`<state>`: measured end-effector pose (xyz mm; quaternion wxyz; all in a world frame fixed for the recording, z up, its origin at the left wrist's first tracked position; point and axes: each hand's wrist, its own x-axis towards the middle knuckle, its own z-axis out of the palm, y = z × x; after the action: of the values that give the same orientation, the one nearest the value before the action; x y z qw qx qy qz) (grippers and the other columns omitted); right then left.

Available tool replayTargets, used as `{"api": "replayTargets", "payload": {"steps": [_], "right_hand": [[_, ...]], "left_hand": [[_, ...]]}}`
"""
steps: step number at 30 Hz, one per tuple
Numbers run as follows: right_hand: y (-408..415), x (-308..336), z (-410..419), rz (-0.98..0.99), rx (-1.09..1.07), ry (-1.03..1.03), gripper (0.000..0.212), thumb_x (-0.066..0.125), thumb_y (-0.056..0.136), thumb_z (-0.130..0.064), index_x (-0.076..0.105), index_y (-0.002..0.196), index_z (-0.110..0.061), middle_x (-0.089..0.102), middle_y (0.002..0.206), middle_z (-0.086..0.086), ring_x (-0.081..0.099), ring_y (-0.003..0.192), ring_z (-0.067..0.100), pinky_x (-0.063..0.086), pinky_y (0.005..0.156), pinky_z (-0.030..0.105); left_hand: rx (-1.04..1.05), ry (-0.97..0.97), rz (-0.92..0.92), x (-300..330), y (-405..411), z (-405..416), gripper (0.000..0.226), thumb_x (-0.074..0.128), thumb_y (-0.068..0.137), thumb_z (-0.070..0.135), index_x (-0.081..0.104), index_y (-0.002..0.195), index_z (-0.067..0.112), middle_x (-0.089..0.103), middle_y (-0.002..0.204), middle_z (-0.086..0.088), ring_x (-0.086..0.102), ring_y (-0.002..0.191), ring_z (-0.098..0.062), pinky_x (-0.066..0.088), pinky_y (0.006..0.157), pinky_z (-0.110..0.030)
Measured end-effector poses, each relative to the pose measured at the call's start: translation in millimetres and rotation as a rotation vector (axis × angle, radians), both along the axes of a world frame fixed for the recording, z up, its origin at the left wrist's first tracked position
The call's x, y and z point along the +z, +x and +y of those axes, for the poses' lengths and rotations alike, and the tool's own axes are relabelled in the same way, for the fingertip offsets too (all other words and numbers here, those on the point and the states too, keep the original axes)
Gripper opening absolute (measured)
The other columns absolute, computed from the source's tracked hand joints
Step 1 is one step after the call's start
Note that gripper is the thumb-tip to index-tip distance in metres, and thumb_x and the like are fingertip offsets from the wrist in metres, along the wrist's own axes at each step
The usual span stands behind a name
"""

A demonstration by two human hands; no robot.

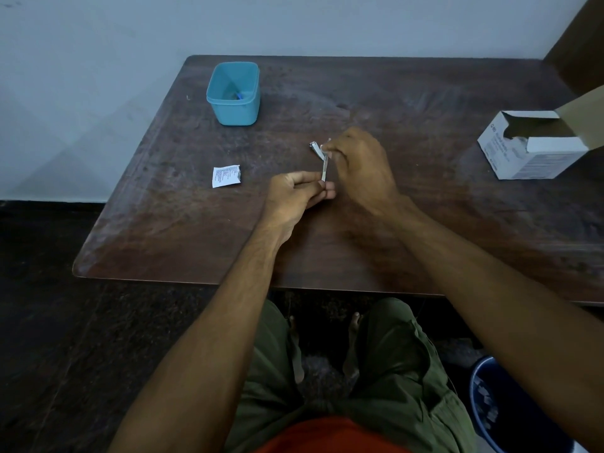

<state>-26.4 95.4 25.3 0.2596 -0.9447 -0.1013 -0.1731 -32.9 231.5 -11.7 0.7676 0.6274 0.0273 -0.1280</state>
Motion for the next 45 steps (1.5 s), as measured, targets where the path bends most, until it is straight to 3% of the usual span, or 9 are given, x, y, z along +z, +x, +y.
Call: {"api": "replayTargets", "payload": {"steps": [2, 12, 18, 23, 30, 34, 39, 43, 45], "right_hand": [[4.7, 2.9, 0.0, -0.003, -0.031, 0.044, 0.025, 0.053, 0.091, -0.009, 0.071, 0.107, -0.011, 0.068, 0.103, 0.012, 0.061, 0.100, 0.028, 0.049, 0.085, 0.042], [-4.7, -10.1, -5.8, -0.027, -0.078, 0.177, 0.021, 0.057, 0.089, -0.010, 0.073, 0.102, -0.015, 0.071, 0.097, 0.005, 0.065, 0.089, 0.019, 0.052, 0.080, 0.037], [-24.9, -18.6, 0.6, -0.064, 0.111, -0.121, 0.024, 0.057, 0.087, -0.013, 0.068, 0.108, -0.011, 0.063, 0.102, 0.009, 0.059, 0.094, 0.028, 0.051, 0.069, 0.035], [-12.6, -18.8, -2.7, -0.069, 0.088, -0.288, 0.025, 0.061, 0.087, -0.011, 0.066, 0.111, -0.009, 0.058, 0.104, 0.013, 0.054, 0.096, 0.032, 0.045, 0.064, 0.036], [-20.8, -16.8, -0.4, -0.066, 0.137, -0.208, 0.021, 0.062, 0.087, -0.013, 0.068, 0.106, -0.009, 0.061, 0.102, 0.010, 0.055, 0.094, 0.028, 0.046, 0.067, 0.033], [-15.3, -13.7, -6.5, -0.049, 0.127, -0.195, 0.025, 0.051, 0.088, 0.001, 0.069, 0.107, -0.001, 0.063, 0.103, 0.019, 0.057, 0.096, 0.036, 0.049, 0.076, 0.042], [-3.5, -9.2, -6.8, -0.063, 0.032, -0.184, 0.026, 0.053, 0.091, -0.004, 0.068, 0.112, -0.004, 0.063, 0.107, 0.017, 0.058, 0.097, 0.034, 0.048, 0.074, 0.039], [-21.0, -15.5, 0.8, -0.048, 0.128, -0.175, 0.019, 0.057, 0.089, -0.008, 0.069, 0.102, -0.001, 0.063, 0.098, 0.014, 0.058, 0.090, 0.028, 0.043, 0.066, 0.028], [-27.5, -17.0, 0.2, -0.057, 0.152, -0.178, 0.019, 0.058, 0.088, -0.007, 0.069, 0.101, -0.001, 0.063, 0.095, 0.015, 0.057, 0.088, 0.031, 0.048, 0.066, 0.034]], "left_hand": [[0.015, -0.031, 0.005, 0.3, -0.2, 1.2, 0.015, 0.059, 0.088, -0.008, 0.067, 0.088, 0.005, 0.075, 0.074, -0.006, 0.073, 0.071, -0.016, 0.056, 0.067, -0.016], [0.067, -0.093, 0.076, 3.5, 3.1, 1.0, 0.013, 0.068, 0.083, -0.006, 0.066, 0.094, -0.001, 0.071, 0.079, -0.012, 0.072, 0.068, -0.018, 0.057, 0.067, -0.018], [0.058, -0.051, 0.100, 4.4, 4.7, -0.9, 0.004, 0.069, 0.083, -0.002, 0.069, 0.084, 0.002, 0.073, 0.074, -0.008, 0.073, 0.069, -0.019, 0.057, 0.065, -0.017], [0.024, 0.000, 0.068, 2.6, 3.5, -0.1, 0.003, 0.070, 0.085, 0.003, 0.068, 0.087, 0.003, 0.074, 0.076, -0.007, 0.073, 0.069, -0.018, 0.056, 0.062, -0.016], [0.052, -0.023, 0.053, 1.4, 2.8, 0.2, 0.004, 0.068, 0.086, 0.003, 0.067, 0.089, 0.001, 0.074, 0.072, -0.007, 0.072, 0.065, -0.016, 0.055, 0.058, -0.015], [0.033, -0.022, 0.034, 1.6, 2.2, -0.8, 0.007, 0.068, 0.086, 0.002, 0.067, 0.091, -0.002, 0.074, 0.075, -0.009, 0.072, 0.067, -0.016, 0.055, 0.062, -0.015], [0.025, 0.000, 0.036, 2.7, 1.0, -0.3, 0.008, 0.066, 0.087, 0.001, 0.066, 0.094, -0.004, 0.073, 0.078, -0.012, 0.072, 0.069, -0.016, 0.056, 0.064, -0.016], [0.062, -0.004, 0.035, 3.1, 1.9, -0.6, 0.005, 0.063, 0.089, -0.002, 0.065, 0.092, -0.005, 0.072, 0.071, -0.009, 0.071, 0.064, -0.014, 0.056, 0.063, -0.016], [0.060, 0.015, 0.024, 2.8, 1.4, -2.4, 0.002, 0.063, 0.089, -0.002, 0.065, 0.089, -0.003, 0.072, 0.069, -0.007, 0.071, 0.062, -0.013, 0.055, 0.062, -0.015]]}}
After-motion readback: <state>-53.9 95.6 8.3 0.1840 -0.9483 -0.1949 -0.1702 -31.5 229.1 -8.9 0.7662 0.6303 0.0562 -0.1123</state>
